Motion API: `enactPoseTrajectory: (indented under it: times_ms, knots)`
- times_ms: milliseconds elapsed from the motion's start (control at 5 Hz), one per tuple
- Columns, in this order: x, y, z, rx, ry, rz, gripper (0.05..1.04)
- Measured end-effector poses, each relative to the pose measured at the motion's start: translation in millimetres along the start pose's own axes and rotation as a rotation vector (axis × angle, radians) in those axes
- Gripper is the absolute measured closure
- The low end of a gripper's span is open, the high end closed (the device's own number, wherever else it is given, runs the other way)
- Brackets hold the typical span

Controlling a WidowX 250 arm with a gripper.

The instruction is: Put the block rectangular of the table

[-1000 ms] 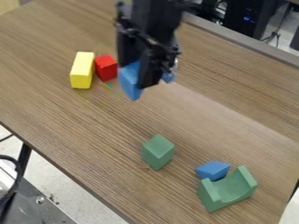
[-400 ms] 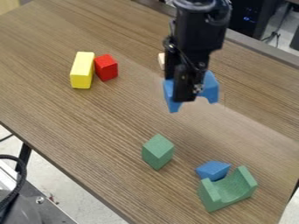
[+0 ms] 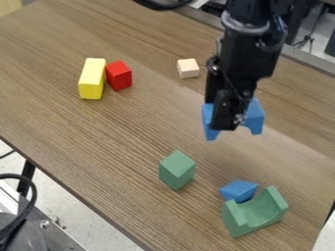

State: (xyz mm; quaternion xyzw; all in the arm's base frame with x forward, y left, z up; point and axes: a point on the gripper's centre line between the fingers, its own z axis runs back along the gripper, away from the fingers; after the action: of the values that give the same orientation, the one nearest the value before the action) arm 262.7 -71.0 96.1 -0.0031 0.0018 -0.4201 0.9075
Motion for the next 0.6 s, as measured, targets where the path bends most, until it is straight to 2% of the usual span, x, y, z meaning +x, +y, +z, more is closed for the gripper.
enactPoseTrajectory:
  times_ms: [400, 600]
  knots:
    - [12.3, 0.6, -26.1, -0.036, 0.026, -0.028, 0.527]
    - [18.8, 4.5, -38.1, -0.018, 0.01, -0.017, 0.527]
